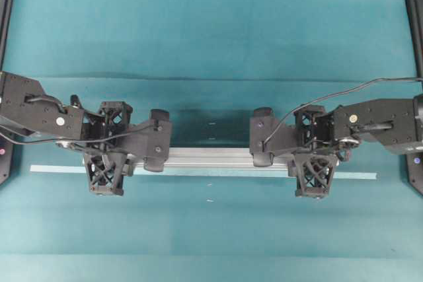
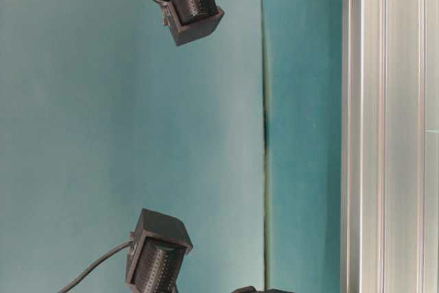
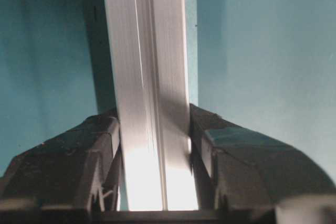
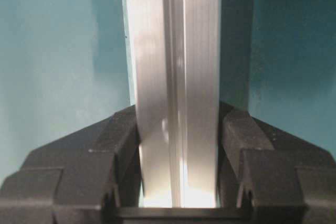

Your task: Lift the metal rail with both hands.

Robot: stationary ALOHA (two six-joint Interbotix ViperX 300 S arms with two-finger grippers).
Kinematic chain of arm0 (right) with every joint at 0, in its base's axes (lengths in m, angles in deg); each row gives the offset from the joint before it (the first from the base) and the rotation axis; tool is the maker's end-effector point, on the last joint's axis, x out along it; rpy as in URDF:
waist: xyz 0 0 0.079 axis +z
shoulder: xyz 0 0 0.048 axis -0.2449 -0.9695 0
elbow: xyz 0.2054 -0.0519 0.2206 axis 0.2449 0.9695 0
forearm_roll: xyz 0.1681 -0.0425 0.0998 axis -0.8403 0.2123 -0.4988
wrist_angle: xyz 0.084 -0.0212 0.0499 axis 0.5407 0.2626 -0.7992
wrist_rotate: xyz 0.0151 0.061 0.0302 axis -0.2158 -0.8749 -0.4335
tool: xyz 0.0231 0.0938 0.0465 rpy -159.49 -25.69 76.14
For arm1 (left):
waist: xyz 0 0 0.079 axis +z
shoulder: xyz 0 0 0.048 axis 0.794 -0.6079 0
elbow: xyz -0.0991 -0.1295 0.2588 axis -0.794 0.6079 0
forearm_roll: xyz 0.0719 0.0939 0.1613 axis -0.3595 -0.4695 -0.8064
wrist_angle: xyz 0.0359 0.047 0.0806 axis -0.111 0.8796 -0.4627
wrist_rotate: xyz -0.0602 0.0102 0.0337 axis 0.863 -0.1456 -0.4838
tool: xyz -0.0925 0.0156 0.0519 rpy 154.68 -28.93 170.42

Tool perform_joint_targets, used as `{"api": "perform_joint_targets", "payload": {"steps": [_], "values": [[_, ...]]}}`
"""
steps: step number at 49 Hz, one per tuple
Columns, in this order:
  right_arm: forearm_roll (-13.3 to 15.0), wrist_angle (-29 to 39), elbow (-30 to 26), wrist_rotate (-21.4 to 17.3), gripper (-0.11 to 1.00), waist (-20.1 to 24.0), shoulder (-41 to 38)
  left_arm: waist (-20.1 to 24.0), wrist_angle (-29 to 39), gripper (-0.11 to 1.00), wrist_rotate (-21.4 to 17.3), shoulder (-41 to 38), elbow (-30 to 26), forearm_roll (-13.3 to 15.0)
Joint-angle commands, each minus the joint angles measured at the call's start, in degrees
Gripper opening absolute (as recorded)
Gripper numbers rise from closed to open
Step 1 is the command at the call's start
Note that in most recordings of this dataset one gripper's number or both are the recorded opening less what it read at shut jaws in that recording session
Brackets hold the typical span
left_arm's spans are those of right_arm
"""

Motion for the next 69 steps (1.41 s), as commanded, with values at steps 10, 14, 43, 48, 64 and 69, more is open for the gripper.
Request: {"api": "perform_joint_targets", "payload": {"steps": [10,14,43,48,64,69], "values": [[-1.14,0.0,-0.53,0.0,0.97,0.7,-0.35,-0.09,-0.44,0.96,0.0,0.44,0.0,-0.26],[-1.14,-0.09,-0.53,-0.09,0.99,0.62,-0.35,-0.09,-0.53,0.94,0.0,0.44,0.35,-0.26],[-0.7,-1.85,-0.97,-2.02,0.98,-2.37,5.71,0.0,-0.18,0.94,0.18,5.45,0.97,-0.26],[-0.7,-2.37,-0.79,-3.43,0.98,-2.9,8.88,0.0,-0.18,0.94,0.18,8.61,0.97,-0.18],[-0.7,-7.21,0.53,-4.04,0.98,-3.34,19.07,0.0,-0.26,0.94,0.97,19.78,3.52,-0.26],[-0.7,-8.96,1.32,-4.04,0.98,-3.6,21.71,0.0,-0.79,0.94,0.97,23.12,4.31,-0.26]]}}
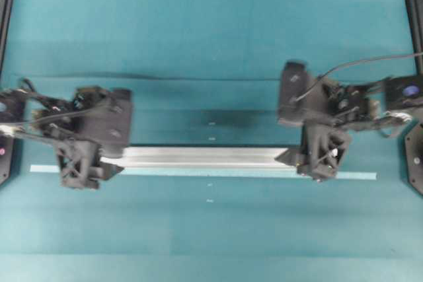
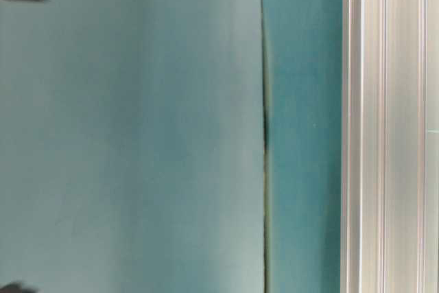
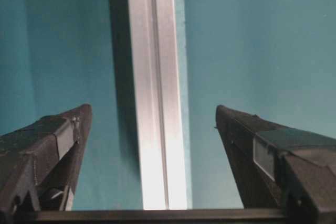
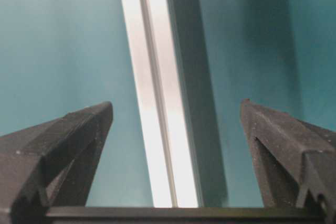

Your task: Lift the metal rail with both hands.

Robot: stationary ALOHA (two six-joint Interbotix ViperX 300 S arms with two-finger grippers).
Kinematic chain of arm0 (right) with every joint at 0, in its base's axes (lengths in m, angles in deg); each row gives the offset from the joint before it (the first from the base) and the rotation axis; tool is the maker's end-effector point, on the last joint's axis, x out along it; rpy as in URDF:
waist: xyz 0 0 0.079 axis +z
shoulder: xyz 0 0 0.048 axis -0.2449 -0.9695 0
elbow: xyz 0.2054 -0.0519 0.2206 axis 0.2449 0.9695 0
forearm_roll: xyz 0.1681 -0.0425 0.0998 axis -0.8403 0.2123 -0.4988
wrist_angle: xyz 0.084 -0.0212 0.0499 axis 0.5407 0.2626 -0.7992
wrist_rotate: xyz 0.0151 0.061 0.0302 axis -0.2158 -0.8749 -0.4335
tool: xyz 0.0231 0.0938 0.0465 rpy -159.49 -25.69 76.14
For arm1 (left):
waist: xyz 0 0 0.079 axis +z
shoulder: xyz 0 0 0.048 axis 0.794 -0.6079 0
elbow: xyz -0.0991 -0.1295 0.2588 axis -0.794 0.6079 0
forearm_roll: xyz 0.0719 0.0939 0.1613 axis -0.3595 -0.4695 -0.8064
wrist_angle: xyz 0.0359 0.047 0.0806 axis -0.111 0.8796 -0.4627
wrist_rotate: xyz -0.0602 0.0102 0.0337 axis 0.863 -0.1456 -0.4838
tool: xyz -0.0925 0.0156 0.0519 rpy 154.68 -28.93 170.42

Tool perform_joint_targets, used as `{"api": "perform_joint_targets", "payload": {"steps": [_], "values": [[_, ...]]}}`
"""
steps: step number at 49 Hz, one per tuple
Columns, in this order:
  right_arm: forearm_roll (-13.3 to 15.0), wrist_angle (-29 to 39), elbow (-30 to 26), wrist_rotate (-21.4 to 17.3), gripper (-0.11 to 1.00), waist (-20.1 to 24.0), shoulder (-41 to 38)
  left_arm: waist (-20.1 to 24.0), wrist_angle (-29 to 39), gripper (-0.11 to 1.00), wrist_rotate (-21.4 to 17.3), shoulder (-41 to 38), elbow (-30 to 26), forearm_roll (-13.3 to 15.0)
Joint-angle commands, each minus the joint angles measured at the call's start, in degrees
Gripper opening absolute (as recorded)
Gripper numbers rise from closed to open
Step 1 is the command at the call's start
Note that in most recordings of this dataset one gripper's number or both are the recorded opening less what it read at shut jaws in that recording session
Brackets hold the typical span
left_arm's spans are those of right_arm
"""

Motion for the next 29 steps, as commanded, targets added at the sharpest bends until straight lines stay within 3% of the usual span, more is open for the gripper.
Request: {"api": "perform_joint_targets", "payload": {"steps": [1,29], "values": [[0.09,-1.93,0.35,0.0,0.98,-0.35,2.46,0.09,-0.88,0.94,0.09,3.43,0.0,-0.18],[0.09,-14.06,8.88,0.0,0.98,-1.32,17.23,2.29,-10.37,0.93,0.44,18.81,5.8,-0.26]]}}
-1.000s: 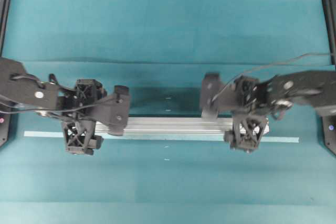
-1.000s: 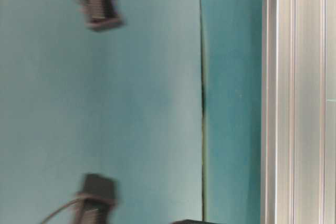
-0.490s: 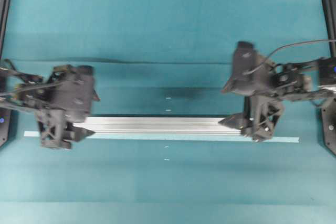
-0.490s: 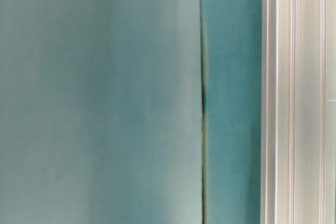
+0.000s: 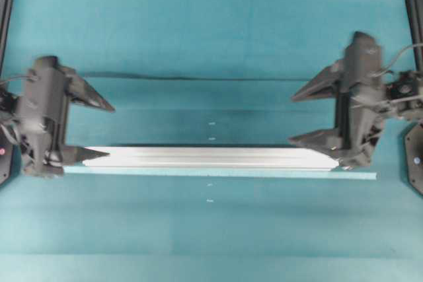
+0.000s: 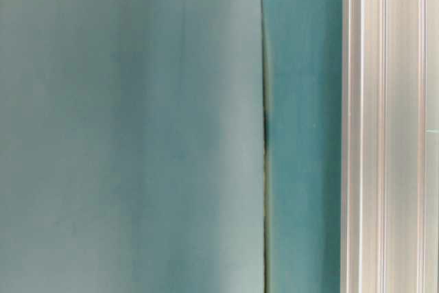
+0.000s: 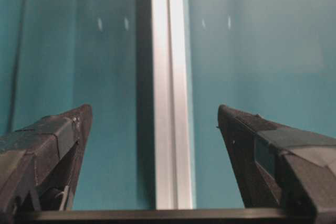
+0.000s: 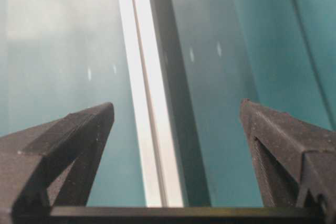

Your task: Lift the metal rail with both hands.

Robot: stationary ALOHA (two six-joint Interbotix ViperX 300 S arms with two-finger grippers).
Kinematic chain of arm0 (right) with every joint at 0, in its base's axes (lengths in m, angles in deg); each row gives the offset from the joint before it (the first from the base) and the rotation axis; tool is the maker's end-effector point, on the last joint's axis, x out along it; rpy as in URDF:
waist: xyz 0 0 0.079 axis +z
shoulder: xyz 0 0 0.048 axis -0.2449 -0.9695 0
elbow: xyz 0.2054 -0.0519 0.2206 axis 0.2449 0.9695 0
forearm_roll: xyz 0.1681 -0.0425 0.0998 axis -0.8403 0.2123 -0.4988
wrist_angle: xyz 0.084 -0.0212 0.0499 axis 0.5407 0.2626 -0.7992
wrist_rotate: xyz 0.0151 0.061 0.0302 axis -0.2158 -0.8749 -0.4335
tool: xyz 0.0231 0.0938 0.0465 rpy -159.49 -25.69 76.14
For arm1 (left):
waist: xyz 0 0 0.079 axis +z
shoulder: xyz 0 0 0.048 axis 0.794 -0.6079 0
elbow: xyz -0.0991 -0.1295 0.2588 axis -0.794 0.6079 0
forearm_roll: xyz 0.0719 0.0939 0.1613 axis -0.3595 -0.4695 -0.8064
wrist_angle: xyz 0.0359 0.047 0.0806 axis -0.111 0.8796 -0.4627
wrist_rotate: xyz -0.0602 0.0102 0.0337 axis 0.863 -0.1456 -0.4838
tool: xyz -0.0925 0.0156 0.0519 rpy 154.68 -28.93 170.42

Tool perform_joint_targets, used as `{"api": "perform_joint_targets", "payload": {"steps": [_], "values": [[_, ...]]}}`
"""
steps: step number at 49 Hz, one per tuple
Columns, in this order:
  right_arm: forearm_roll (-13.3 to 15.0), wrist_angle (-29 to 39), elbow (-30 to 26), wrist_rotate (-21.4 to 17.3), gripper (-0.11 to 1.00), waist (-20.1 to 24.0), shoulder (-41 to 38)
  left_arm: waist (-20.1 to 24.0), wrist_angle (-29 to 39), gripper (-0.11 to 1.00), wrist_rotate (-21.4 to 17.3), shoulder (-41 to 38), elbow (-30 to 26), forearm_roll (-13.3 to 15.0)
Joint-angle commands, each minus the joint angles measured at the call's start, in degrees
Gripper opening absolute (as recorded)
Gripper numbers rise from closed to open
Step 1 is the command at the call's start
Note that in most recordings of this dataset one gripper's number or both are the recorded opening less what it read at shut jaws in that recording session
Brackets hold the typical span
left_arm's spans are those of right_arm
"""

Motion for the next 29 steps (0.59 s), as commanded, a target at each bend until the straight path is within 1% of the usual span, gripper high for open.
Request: {"api": "perform_joint_targets", "payload": {"steps": [1,11,21,29], "values": [[0.09,-2.2,0.44,-0.18,0.98,0.0,2.99,0.44,-1.05,0.93,0.09,2.29,-0.35,0.0],[0.09,-2.9,2.02,-0.18,0.98,-0.09,8.35,2.46,-4.31,0.93,0.35,7.65,0.7,0.0],[0.09,-2.9,2.81,-0.18,0.98,-0.62,11.87,3.52,-5.19,0.93,3.78,10.72,1.14,0.0],[0.09,-2.9,2.9,-0.09,0.98,-1.41,13.62,3.52,-5.19,0.93,4.31,11.51,1.23,-0.09]]}}
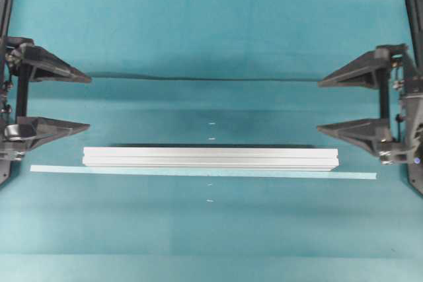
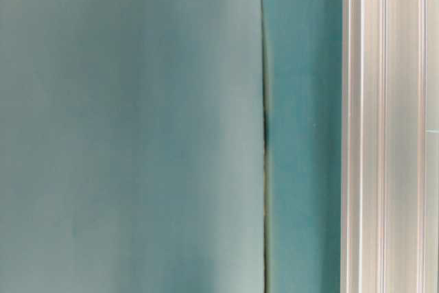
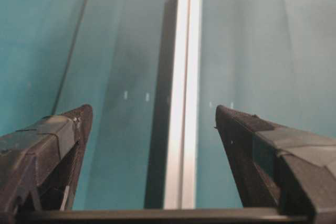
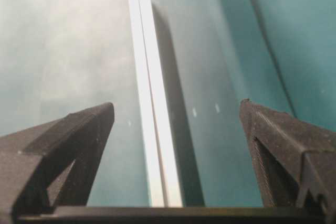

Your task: Lift the metal rail with both hands.

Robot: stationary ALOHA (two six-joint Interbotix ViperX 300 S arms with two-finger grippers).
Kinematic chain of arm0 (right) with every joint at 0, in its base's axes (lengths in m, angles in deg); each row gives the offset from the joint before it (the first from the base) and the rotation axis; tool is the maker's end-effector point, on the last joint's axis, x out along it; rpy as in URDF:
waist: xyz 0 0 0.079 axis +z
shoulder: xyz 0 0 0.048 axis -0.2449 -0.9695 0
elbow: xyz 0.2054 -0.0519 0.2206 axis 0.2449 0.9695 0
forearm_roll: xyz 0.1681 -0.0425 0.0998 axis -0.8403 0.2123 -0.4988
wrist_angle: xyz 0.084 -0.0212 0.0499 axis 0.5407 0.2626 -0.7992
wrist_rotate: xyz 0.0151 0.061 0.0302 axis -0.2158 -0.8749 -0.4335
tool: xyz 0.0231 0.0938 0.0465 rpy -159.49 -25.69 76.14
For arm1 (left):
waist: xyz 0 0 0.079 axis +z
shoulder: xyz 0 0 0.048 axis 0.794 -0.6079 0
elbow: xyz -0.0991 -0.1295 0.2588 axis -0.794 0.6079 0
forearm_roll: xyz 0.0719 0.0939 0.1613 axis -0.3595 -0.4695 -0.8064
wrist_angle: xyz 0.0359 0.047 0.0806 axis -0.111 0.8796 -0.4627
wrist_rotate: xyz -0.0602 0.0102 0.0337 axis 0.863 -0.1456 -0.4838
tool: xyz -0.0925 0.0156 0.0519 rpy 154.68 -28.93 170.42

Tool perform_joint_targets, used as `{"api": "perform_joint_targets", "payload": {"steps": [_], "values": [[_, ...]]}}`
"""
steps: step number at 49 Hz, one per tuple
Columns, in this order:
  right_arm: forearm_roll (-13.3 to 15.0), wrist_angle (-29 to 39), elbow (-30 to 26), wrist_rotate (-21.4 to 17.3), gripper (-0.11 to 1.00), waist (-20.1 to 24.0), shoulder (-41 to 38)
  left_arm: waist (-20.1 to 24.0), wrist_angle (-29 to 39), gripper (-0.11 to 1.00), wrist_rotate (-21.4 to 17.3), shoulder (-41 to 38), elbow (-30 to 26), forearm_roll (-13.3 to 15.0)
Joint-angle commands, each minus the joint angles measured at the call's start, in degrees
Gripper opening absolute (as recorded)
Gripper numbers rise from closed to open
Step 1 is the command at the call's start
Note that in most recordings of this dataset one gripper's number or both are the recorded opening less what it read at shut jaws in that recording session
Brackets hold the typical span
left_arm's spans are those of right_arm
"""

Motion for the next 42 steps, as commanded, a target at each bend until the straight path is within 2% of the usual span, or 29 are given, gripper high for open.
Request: {"api": "perform_joint_targets", "payload": {"steps": [1,19,42], "values": [[0.09,-0.62,-0.44,0.0,0.98,-0.7,0.7,0.18,-0.62,0.93,0.09,0.0,-0.7,-0.09],[0.09,-0.62,-0.18,0.09,0.98,-1.05,1.67,0.18,-3.25,0.93,0.09,0.09,-0.7,-0.09],[0.09,-0.53,-0.18,0.18,0.98,-1.76,1.67,0.26,-3.25,0.93,0.0,0.26,-0.26,0.0]]}}
